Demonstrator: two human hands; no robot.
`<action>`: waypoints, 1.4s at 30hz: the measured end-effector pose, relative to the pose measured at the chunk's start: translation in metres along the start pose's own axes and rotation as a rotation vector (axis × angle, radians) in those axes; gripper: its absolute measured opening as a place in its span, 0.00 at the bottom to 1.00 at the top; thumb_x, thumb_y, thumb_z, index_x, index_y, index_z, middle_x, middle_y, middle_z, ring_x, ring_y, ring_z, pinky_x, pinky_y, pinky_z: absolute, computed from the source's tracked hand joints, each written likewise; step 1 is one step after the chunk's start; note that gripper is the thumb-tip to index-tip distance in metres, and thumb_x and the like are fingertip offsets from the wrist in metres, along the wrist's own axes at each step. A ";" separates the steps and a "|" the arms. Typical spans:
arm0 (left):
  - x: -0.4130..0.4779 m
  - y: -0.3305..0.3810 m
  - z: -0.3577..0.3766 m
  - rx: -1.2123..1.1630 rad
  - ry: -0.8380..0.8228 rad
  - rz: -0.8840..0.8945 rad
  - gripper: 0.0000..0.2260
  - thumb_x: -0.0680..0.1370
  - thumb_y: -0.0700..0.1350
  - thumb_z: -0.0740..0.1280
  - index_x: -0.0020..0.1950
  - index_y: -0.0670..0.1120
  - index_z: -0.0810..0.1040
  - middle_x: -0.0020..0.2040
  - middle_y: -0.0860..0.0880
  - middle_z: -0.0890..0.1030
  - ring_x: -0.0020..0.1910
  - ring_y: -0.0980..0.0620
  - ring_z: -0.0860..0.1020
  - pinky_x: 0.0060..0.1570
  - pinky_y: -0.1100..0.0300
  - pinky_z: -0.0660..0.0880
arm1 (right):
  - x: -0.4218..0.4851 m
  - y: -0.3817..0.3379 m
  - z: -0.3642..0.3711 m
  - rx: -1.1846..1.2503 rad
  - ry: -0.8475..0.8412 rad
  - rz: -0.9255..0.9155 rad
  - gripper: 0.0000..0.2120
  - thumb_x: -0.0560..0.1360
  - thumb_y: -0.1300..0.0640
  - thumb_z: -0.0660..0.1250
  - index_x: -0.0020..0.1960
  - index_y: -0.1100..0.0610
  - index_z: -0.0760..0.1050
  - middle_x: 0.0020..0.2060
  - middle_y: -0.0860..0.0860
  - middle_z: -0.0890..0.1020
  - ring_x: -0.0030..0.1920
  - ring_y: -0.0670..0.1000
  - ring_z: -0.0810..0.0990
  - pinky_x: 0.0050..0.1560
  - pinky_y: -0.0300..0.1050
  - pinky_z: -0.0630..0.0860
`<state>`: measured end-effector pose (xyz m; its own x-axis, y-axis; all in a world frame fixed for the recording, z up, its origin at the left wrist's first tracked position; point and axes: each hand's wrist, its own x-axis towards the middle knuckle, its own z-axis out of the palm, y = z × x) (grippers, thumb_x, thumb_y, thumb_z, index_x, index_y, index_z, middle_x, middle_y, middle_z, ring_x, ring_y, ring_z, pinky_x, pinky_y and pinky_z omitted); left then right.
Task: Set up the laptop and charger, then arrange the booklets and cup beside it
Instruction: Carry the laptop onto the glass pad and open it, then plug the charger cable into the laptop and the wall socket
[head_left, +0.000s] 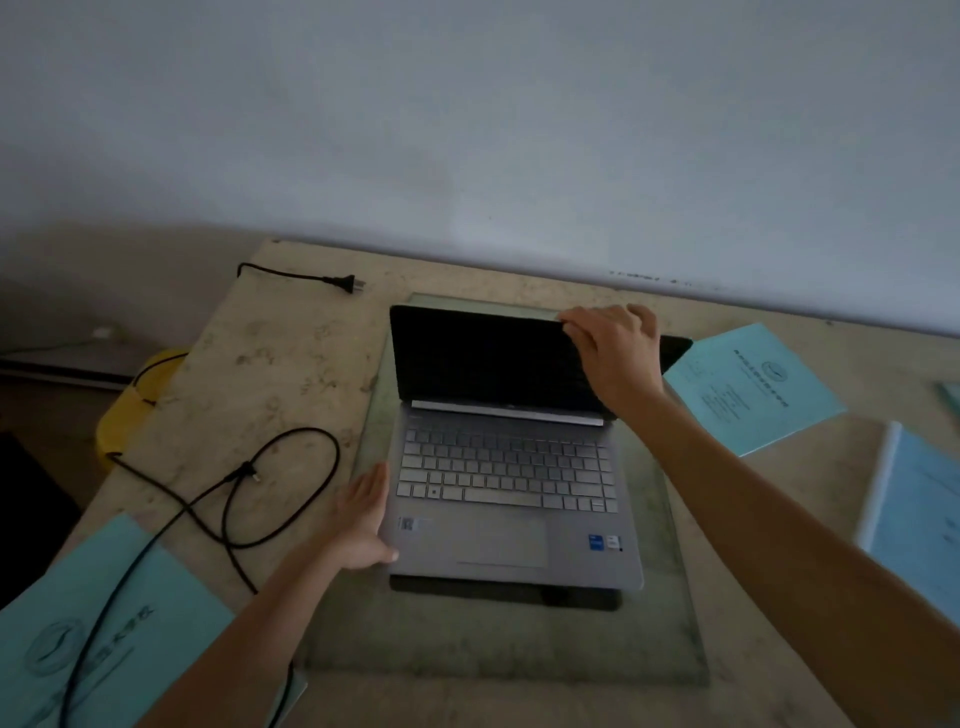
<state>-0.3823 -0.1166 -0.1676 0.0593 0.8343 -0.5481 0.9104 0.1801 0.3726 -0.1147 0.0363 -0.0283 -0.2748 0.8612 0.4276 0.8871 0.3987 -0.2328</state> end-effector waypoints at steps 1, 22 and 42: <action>0.000 0.000 0.000 0.003 0.000 0.001 0.50 0.73 0.49 0.70 0.74 0.42 0.31 0.77 0.46 0.34 0.77 0.46 0.38 0.75 0.53 0.44 | 0.006 0.000 0.005 0.000 0.005 0.026 0.10 0.79 0.54 0.59 0.55 0.50 0.79 0.47 0.48 0.84 0.54 0.53 0.78 0.66 0.55 0.59; 0.005 -0.005 0.002 0.001 0.030 0.018 0.53 0.70 0.50 0.72 0.74 0.44 0.31 0.78 0.48 0.37 0.77 0.47 0.41 0.75 0.52 0.47 | 0.060 0.022 0.037 0.030 -0.046 0.080 0.13 0.80 0.52 0.55 0.57 0.48 0.77 0.51 0.49 0.84 0.54 0.55 0.75 0.58 0.51 0.60; -0.063 -0.023 0.017 -0.433 0.374 -0.004 0.27 0.76 0.53 0.64 0.74 0.49 0.61 0.73 0.50 0.66 0.69 0.53 0.68 0.65 0.59 0.67 | -0.025 -0.148 0.036 0.355 -0.570 -0.097 0.12 0.77 0.51 0.61 0.60 0.43 0.71 0.42 0.40 0.78 0.41 0.42 0.79 0.40 0.44 0.79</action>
<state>-0.4001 -0.1819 -0.1547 -0.1643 0.9468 -0.2768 0.6550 0.3145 0.6870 -0.2525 -0.0334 -0.0358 -0.5858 0.8093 -0.0438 0.6996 0.4777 -0.5314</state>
